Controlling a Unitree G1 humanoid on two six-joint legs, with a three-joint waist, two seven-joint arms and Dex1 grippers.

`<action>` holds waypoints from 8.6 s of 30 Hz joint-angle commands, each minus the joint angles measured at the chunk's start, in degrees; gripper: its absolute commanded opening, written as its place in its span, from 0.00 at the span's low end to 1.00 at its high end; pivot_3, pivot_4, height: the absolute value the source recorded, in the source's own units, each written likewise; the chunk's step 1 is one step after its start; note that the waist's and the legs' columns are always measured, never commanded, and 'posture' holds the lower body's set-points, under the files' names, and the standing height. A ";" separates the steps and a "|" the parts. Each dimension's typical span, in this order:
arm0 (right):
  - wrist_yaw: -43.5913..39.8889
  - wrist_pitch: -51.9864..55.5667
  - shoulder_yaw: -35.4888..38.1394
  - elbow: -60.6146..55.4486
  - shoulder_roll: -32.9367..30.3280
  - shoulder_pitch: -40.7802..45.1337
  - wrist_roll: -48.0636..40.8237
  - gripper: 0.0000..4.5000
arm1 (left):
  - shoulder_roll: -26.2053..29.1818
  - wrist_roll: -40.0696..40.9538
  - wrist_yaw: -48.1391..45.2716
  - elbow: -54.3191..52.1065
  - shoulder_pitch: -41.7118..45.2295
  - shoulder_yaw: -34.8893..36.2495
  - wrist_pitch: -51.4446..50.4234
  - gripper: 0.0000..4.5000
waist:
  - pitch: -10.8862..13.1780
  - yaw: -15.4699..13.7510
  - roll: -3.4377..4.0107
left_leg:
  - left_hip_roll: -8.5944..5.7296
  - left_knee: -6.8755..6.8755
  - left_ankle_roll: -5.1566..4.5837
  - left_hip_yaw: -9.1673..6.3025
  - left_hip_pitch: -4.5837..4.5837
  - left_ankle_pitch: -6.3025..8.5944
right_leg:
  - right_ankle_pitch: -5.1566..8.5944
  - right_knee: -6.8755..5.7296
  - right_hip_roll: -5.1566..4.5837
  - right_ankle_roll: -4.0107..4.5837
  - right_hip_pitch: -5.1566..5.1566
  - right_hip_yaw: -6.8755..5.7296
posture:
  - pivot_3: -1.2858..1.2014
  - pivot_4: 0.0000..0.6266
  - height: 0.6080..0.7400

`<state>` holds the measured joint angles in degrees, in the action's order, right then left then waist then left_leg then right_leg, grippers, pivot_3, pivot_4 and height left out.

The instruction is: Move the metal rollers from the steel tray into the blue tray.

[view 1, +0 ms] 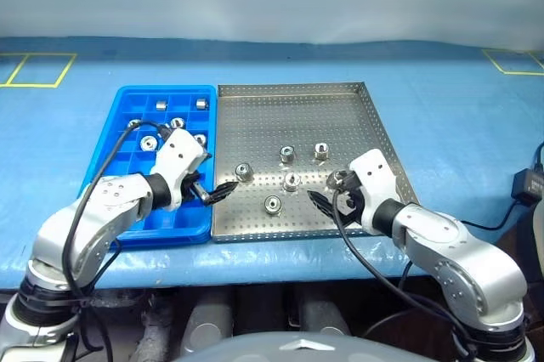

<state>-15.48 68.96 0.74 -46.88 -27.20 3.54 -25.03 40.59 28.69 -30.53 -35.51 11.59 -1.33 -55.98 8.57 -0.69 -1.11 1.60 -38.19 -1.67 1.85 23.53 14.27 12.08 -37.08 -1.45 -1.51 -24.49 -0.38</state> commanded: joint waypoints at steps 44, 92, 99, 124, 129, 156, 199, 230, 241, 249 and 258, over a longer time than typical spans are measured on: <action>0.46 -3.44 -1.35 0.05 -0.85 1.50 1.35 1.00 | 3.80 -6.22 -10.84 12.52 17.76 -10.30 1.91 1.00 | 0.00 -0.08 -0.02 | -0.09 -0.07 -0.04 0.00 0.01 -0.02 | -0.02 -0.03 0.01 -0.04 0.03 0.03 | 0.52 0.24 1.00; 2.37 -8.86 -11.25 4.19 5.26 6.26 4.89 1.00 | -21.29 -28.33 9.06 13.69 18.25 10.87 -2.30 0.39 | 0.02 2.53 -0.04 | -0.06 -0.89 -0.46 0.35 0.13 0.22 | -0.41 -0.61 -0.02 -0.53 -0.13 0.62 | 0.52 0.24 1.00; -2.36 -13.82 -17.23 6.80 4.32 8.37 5.76 1.00 | -25.80 -35.27 23.77 8.21 5.78 14.56 0.31 0.39 | 0.05 0.40 -0.15 | -0.13 -1.02 -0.46 0.31 0.04 0.20 | -0.42 -0.66 -0.11 -0.55 0.02 0.47 | 0.55 0.24 1.00; -2.68 -19.09 -18.13 5.76 4.59 4.39 10.60 1.00 | -23.51 -32.50 27.03 11.97 8.99 12.62 7.56 0.99 | 0.05 -0.53 -0.24 | -0.09 -0.99 -0.40 0.25 0.12 0.02 | -0.30 -0.66 -0.18 -0.23 -0.05 0.33 | 0.53 0.24 1.00; -2.31 -18.14 -14.21 4.44 3.25 2.01 10.72 1.00 | -22.31 -24.58 13.71 14.09 16.36 4.68 9.50 0.99 | 0.04 -0.43 -0.22 | -0.15 -0.98 -0.43 0.33 0.12 0.03 | -0.37 -0.61 -0.24 -0.11 -0.04 0.38 | 0.52 0.24 1.00; 4.19 -14.69 -8.85 -1.62 4.80 -8.16 12.42 1.00 | -26.56 -17.43 -4.51 38.52 32.46 -26.16 -9.83 0.99 | 0.06 3.71 -0.18 | -0.09 -0.93 -0.46 0.41 0.10 0.05 | -0.23 -0.63 -0.02 -0.25 -0.15 0.56 | 0.46 0.24 1.00; -5.07 -17.83 -15.63 6.93 3.15 4.55 11.58 1.00 | -30.28 -23.29 26.15 -4.83 3.21 3.92 -1.94 0.37 | 0.13 0.46 -0.25 | -0.14 -0.86 -0.47 0.42 0.08 0.06 | -0.30 -0.52 -0.09 -0.35 -0.10 0.66 | 0.57 0.24 1.00; -10.00 -26.84 -18.65 9.58 4.91 4.78 11.29 1.00 | -34.82 -33.90 35.92 -10.12 -6.12 7.38 -14.09 0.74 | 0.21 -3.68 -0.34 | -0.10 -0.74 -0.46 0.02 0.30 0.07 | -0.26 -0.07 -0.22 -0.27 -0.01 0.10 | 0.59 0.24 1.00; -5.10 -22.18 -7.89 2.41 0.46 -4.49 12.11 1.00 | -21.61 -14.17 7.24 -1.85 7.64 -1.46 -14.20 0.96 | 0.21 -2.08 -0.29 | -0.12 -0.76 -0.53 0.01 0.42 0.17 | -0.33 0.15 -0.27 -0.14 0.02 -0.03 | 0.52 0.24 1.00; -1.08 -19.16 -4.77 -2.46 0.62 -10.93 12.86 1.00 | -9.40 -12.36 -6.21 6.58 11.85 -16.81 -4.65 0.96 | 0.26 1.36 -0.17 | -0.04 -0.70 -0.50 0.09 0.35 0.18 | -0.22 0.11 -0.10 -0.20 -0.03 0.13 | 0.47 0.24 1.00; 2.08 -18.96 -6.05 -3.10 3.32 -12.56 13.78 1.00 | -11.62 -18.49 -6.77 17.44 16.51 -26.55 5.09 0.96 | 0.24 2.60 -0.15 | -0.07 -0.75 -0.53 0.27 0.29 0.20 | -0.30 0.10 -0.11 -0.33 -0.03 0.35 | 0.46 0.24 1.00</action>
<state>-14.14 50.52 -5.71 -48.21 -24.23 -9.28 -11.74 29.54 11.99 -38.06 -19.28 26.97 -26.65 -53.79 8.81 1.91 -1.26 1.53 -38.94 -2.21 2.13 23.83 14.47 11.78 -36.98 -1.56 -1.84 -24.52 -0.03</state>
